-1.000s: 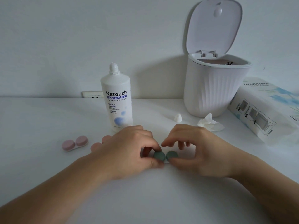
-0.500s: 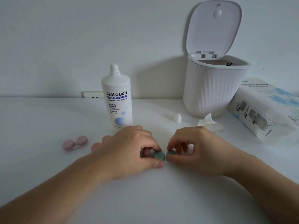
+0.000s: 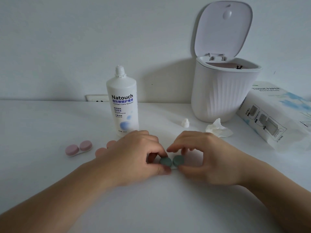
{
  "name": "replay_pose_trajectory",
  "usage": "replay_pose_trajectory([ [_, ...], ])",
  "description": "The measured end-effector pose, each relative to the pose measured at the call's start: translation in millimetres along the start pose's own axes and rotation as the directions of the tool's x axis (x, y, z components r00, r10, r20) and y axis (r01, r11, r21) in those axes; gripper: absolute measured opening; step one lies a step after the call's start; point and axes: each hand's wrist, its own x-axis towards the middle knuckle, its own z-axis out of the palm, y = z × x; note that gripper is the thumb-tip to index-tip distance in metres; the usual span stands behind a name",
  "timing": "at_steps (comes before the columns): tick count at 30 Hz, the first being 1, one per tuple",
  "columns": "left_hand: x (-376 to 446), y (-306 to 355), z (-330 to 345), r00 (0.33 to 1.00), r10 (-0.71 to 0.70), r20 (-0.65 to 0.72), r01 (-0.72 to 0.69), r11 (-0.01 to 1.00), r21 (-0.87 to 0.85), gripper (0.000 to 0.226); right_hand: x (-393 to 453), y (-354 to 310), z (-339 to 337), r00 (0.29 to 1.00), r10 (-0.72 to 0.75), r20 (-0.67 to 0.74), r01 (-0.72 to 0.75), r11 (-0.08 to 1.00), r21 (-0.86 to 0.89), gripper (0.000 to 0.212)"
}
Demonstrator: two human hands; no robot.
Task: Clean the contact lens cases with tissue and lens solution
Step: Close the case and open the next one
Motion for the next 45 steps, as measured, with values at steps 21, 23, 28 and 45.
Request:
replay_pose_trajectory([
  [21,1.1,-4.0,2.1,1.000,-0.004,-0.011,0.003,1.000,-0.016,0.031,0.8,15.4,-6.2,0.936,0.200,-0.290,-0.181,0.979,0.093,0.014],
  [23,0.2,-3.0,1.2,1.000,-0.007,-0.014,0.006,1.000,-0.031,0.026,1.8,21.6,-7.6,0.908,0.300,-0.292,-0.286,0.954,0.090,0.012],
  [28,-0.7,-2.2,0.9,0.999,-0.039,0.000,0.039,0.998,-0.045,0.029,2.5,27.3,-6.3,0.876,0.412,-0.249,-0.431,0.902,-0.025,0.014],
  [45,-0.5,-5.3,1.3,0.999,-0.044,0.014,0.044,0.999,0.008,0.047,-1.7,16.0,-2.6,0.965,0.255,0.058,-0.257,0.965,0.047,0.026],
])
